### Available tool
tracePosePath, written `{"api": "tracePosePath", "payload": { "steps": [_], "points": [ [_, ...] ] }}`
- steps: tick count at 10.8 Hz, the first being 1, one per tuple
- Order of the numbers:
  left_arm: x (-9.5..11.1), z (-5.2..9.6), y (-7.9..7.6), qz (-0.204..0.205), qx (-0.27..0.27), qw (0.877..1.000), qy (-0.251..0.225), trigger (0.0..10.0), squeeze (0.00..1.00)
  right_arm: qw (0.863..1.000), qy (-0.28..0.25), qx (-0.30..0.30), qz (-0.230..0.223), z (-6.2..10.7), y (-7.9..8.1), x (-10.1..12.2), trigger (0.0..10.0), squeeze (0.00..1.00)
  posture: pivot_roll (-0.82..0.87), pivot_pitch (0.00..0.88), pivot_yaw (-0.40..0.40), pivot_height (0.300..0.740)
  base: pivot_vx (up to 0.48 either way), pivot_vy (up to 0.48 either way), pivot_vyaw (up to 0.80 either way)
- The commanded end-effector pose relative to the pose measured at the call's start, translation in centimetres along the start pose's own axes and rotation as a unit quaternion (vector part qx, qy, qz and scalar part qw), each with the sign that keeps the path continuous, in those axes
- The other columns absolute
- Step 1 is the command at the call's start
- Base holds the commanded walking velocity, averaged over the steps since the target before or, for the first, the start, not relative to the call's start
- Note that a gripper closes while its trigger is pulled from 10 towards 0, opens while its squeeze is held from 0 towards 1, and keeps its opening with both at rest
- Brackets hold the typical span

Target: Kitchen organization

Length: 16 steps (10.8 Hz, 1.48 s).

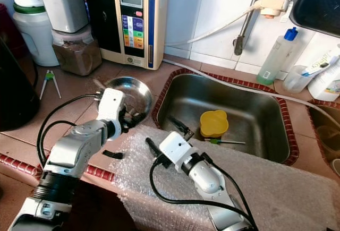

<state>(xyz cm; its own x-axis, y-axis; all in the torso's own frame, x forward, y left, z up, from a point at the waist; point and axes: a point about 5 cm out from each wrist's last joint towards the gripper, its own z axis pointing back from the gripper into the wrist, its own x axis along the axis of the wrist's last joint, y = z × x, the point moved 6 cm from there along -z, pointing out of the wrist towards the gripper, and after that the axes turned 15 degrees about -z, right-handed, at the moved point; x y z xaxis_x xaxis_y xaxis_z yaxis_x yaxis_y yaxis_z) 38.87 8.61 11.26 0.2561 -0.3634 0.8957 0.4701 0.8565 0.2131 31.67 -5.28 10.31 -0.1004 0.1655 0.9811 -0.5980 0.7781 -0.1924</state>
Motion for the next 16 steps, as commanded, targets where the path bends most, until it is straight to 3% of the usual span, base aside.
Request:
{"api": "tracePosePath", "payload": {
  "steps": [1,7,10,12,13,14,15,16],
  "points": [
    [-1.6,-0.2,0.3,0.001,0.009,0.999,0.034,0.0,0.00,1.000,-0.003,-0.005,0.005,0.2,-0.4,0.4,10.0,0.29,0.15,0.000,-0.047,0.740,0.000,0.000,0.00],
    [-2.1,0.2,2.7,-0.028,0.031,0.998,0.036,0.0,0.00,1.000,-0.002,-0.008,0.006,0.1,-0.4,0.3,10.0,0.23,0.16,0.000,-0.042,0.740,0.000,0.000,0.00],
    [-1.9,0.1,3.2,-0.031,0.039,0.998,0.031,0.0,0.00,1.000,-0.002,-0.008,0.008,0.1,-0.6,0.3,10.0,0.22,0.16,0.000,-0.046,0.740,0.000,0.000,0.00],
    [-1.1,0.2,2.6,-0.094,0.019,0.995,0.013,0.0,0.00,1.000,-0.002,-0.008,0.011,0.1,-0.7,0.3,10.0,0.22,0.16,0.000,-0.050,0.740,0.000,0.000,0.00],
    [-0.5,0.1,2.3,-0.119,0.006,0.993,0.003,1.1,0.00,1.000,-0.002,-0.008,0.011,0.1,-0.7,0.3,10.0,0.22,0.16,0.000,-0.051,0.740,0.000,0.000,0.00],
    [1.2,0.3,1.9,-0.178,-0.012,0.984,-0.026,10.0,0.00,1.000,-0.001,-0.007,0.012,0.0,-0.7,0.3,10.0,0.23,0.16,0.000,-0.051,0.740,0.000,0.000,0.00],
    [2.2,0.5,1.8,-0.210,-0.020,0.977,-0.039,10.0,1.00,1.000,-0.001,-0.007,0.013,0.0,-0.7,0.3,10.0,0.22,0.16,0.000,-0.055,0.740,0.000,0.000,0.00],
    [2.8,0.5,1.9,-0.228,-0.026,0.972,-0.042,10.0,1.00,1.000,-0.001,-0.008,0.013,0.1,-0.8,0.3,10.0,0.22,0.17,0.000,-0.056,0.740,0.000,0.000,0.00]
  ]
}}
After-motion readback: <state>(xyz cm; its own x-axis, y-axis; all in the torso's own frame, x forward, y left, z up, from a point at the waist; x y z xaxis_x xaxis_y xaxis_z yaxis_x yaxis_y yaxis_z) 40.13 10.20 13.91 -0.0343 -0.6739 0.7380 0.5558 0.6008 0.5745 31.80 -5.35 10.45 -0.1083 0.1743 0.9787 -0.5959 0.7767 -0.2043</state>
